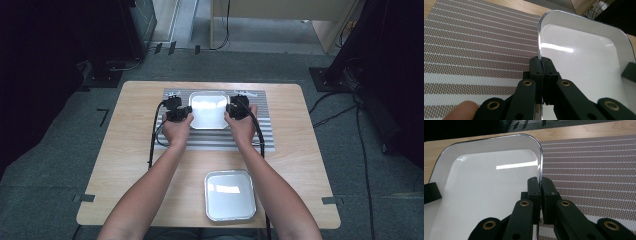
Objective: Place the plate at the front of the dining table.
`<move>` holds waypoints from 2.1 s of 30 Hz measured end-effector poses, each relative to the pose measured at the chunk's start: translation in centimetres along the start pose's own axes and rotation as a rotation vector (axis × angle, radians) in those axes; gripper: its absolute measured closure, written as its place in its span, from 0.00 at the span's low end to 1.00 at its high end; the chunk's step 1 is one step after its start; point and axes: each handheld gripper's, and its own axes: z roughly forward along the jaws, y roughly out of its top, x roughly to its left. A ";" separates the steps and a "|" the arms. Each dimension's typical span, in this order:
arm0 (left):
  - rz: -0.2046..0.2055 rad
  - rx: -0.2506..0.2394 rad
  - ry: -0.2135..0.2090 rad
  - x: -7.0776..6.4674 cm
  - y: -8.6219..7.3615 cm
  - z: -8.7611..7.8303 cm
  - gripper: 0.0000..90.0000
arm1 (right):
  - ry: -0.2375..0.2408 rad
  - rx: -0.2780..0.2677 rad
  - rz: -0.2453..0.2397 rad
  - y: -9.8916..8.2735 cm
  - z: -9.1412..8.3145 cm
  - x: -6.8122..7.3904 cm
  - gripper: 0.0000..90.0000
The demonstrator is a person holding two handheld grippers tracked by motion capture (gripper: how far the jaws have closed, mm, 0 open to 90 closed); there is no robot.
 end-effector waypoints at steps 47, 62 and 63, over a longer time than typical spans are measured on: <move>0.014 0.171 -0.005 1.2 -0.1 4.6 0.96 | 0.008 0.087 -0.104 -1.4 4.4 -2.4 0.92; -0.035 0.156 -0.125 1.9 -0.3 4.4 0.58 | -0.016 0.095 -0.121 -1.8 4.0 -1.7 0.60; -0.037 0.140 -0.108 2.0 -0.4 4.1 0.58 | -0.016 0.095 -0.121 -1.8 4.0 -1.7 0.60</move>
